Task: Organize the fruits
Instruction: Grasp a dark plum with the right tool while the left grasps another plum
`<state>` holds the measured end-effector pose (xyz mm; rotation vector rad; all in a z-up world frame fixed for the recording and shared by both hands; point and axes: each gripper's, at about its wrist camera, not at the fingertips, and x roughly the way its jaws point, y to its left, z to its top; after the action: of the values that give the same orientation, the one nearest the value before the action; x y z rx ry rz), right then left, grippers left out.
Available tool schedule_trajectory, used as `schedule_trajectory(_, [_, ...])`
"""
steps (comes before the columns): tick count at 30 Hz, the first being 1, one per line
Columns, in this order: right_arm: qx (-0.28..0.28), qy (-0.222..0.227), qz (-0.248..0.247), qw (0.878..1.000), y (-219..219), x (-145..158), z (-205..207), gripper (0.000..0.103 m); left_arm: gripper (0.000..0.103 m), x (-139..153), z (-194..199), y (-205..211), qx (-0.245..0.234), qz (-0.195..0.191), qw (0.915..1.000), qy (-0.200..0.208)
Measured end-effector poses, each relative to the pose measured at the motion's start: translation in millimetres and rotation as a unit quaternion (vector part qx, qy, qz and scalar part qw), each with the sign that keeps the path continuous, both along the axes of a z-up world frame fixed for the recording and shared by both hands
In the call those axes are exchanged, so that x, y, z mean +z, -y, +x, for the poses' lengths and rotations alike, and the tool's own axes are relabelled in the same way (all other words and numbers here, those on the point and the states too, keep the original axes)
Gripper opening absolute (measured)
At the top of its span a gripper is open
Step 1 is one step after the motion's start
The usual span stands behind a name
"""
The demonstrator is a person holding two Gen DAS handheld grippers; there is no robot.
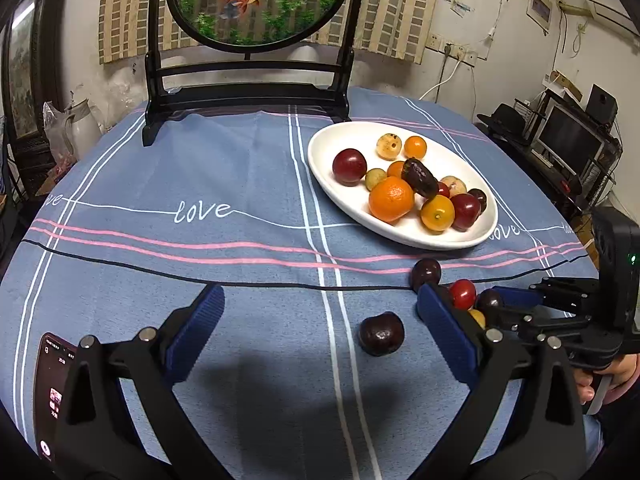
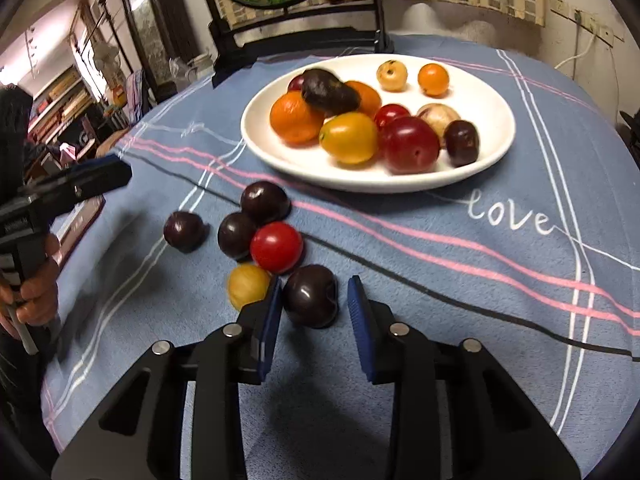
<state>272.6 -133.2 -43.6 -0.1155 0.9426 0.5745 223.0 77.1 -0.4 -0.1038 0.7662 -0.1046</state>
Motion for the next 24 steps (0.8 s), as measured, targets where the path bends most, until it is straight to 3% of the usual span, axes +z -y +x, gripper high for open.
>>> schedule_trajectory(1, [0.001,0.002,-0.003,1.0,0,1,-1,0.027,0.099,-1,0,2,-0.005,0.003,1.0,-0.001])
schedule_trajectory(6, [-0.026,0.004,0.035,0.999,20,13,-3,0.027,0.097,-12,0,31,-0.068,0.045,0.9966,-0.013])
schedule_trajectory(10, [-0.039,0.001,0.047,0.998,29,16,-6,0.027,0.074,-23,0,47,-0.107,0.05,0.9924,-0.033])
schedule_trajectory(13, [-0.039,0.0,0.055,0.998,31,18,-7,0.027,0.059,-31,3,50,-0.116,0.047,0.9909,-0.047])
schedule_trajectory(16, [-0.037,0.003,0.058,0.998,31,21,-8,0.027,0.051,-37,5,52,-0.116,0.05,0.9904,-0.057])
schedule_trajectory(24, [-0.038,0.001,0.056,0.998,30,20,-7,0.027,0.045,-42,7,52,-0.112,0.047,0.9906,-0.063])
